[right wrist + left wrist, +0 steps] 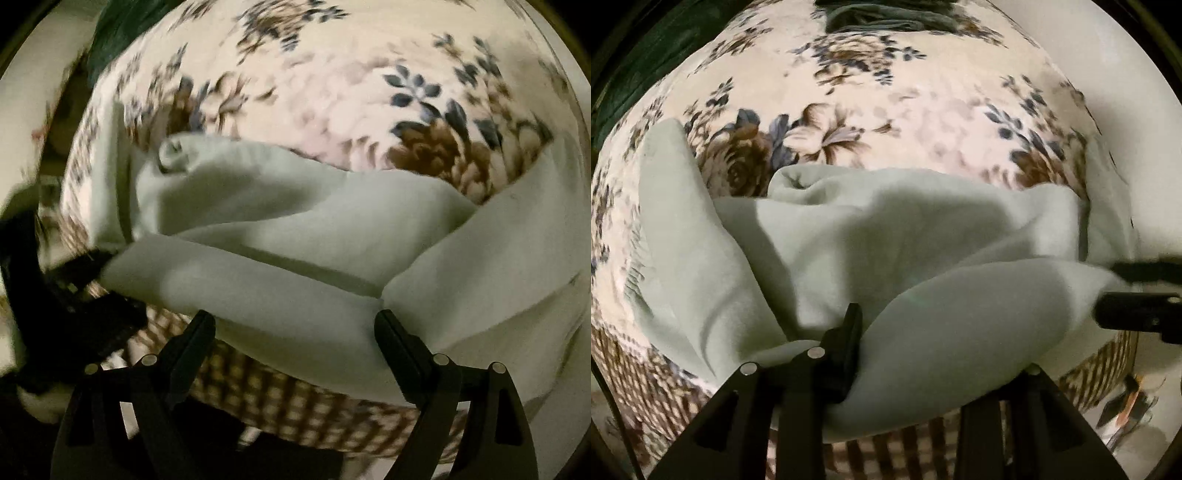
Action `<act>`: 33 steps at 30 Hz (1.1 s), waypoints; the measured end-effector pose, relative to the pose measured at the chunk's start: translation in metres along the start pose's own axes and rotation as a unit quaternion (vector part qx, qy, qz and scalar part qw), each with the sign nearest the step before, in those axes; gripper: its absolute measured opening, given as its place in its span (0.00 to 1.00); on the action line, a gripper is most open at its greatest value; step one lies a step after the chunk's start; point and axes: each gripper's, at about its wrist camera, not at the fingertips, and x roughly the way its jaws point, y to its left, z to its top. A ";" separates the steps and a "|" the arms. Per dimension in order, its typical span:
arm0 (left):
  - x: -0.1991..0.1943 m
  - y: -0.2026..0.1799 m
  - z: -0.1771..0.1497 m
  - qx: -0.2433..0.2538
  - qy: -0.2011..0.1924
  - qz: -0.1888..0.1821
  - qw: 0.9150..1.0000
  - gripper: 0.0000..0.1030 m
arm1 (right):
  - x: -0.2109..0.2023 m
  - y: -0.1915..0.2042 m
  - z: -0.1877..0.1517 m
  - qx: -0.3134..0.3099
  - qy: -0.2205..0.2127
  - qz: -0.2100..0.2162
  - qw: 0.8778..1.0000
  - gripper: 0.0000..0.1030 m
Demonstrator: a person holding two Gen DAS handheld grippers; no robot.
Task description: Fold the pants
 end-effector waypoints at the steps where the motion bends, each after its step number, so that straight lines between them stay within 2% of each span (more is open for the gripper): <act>1: 0.009 0.003 0.004 -0.007 0.012 -0.004 1.000 0.28 | 0.002 0.000 0.007 0.016 0.000 0.011 1.000 0.87; 4: 0.021 0.003 0.007 -0.023 0.024 -0.015 0.999 0.33 | 0.005 -0.010 0.016 0.039 0.000 0.013 0.999 0.87; 6: 0.037 -0.004 0.010 -0.010 0.030 -0.017 0.999 0.49 | 0.014 -0.013 0.024 0.048 0.005 0.016 0.999 0.87; 9: 0.065 -0.014 0.011 0.023 0.054 -0.006 0.998 0.64 | 0.027 -0.020 0.030 0.064 0.012 0.010 0.998 0.87; 12: 0.075 -0.021 0.009 0.052 0.061 0.001 0.997 0.68 | 0.039 -0.025 0.033 0.073 0.015 0.003 0.997 0.87; 19: 0.033 -0.026 -0.035 0.106 -0.014 0.038 0.994 0.69 | 0.048 -0.027 0.042 0.071 0.004 0.001 0.997 0.87; 22: 0.001 -0.022 -0.048 0.101 -0.048 0.049 0.992 0.69 | 0.043 -0.026 0.044 0.075 -0.005 0.003 0.997 0.87; 24: -0.018 -0.014 -0.045 0.075 -0.057 0.042 0.995 0.69 | 0.033 -0.025 0.046 0.087 -0.019 0.007 0.996 0.87; 26: -0.050 0.010 -0.031 0.005 -0.076 0.023 0.997 0.69 | 0.019 -0.023 0.050 0.102 -0.042 0.009 0.994 0.87; 28: -0.069 0.037 -0.009 -0.062 -0.087 0.040 0.994 0.69 | 0.002 -0.021 0.055 0.119 -0.068 0.007 0.991 0.87; 30: -0.070 0.067 0.026 -0.118 -0.062 0.067 0.989 0.69 | -0.020 -0.020 0.062 0.141 -0.099 -0.008 0.985 0.87; 32: -0.058 0.108 0.069 -0.182 -0.017 0.091 0.979 0.69 | -0.037 -0.019 0.073 0.161 -0.121 -0.045 0.978 0.87; 33: -0.051 0.128 0.085 -0.210 -0.006 0.083 0.974 0.69 | -0.042 -0.018 0.083 0.168 -0.124 -0.072 0.975 0.87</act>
